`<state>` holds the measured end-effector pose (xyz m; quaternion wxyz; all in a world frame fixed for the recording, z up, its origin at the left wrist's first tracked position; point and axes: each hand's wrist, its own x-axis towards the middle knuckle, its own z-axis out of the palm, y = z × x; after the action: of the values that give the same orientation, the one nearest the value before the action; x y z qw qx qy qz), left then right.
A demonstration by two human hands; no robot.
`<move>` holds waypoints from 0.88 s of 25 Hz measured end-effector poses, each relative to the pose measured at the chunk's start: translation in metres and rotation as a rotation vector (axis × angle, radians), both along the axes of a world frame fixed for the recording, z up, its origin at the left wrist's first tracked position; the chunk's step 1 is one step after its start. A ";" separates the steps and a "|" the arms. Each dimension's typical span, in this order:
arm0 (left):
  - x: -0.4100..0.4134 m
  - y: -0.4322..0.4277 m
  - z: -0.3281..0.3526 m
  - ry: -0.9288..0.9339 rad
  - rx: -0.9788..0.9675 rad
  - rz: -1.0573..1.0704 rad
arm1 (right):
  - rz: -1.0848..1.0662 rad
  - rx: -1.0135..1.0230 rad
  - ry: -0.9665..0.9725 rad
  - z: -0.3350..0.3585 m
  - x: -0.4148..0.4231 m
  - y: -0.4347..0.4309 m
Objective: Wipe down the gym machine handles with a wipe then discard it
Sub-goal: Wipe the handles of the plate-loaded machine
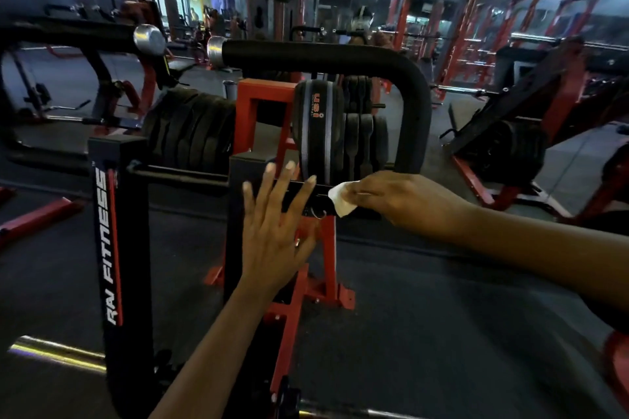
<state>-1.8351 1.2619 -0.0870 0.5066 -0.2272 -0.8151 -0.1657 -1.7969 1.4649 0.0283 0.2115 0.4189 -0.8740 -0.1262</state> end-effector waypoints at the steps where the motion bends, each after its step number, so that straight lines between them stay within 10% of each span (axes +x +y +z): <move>1: -0.001 0.007 0.008 -0.009 -0.056 -0.035 | 0.029 0.048 0.049 0.001 0.004 0.008; 5: -0.012 0.032 0.023 -0.094 -0.229 -0.070 | 0.061 0.118 0.190 0.011 0.020 0.039; 11: -0.014 0.036 0.020 -0.074 -0.173 -0.022 | -0.115 -0.440 0.461 0.027 -0.005 0.034; 22: -0.012 0.038 0.019 -0.055 -0.165 -0.008 | -0.258 -0.878 0.511 -0.064 0.015 0.013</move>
<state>-1.8471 1.2996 -0.0679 0.4629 -0.2667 -0.8386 -0.1063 -1.7814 1.4776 -0.0358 0.5563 0.1356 -0.8096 0.1290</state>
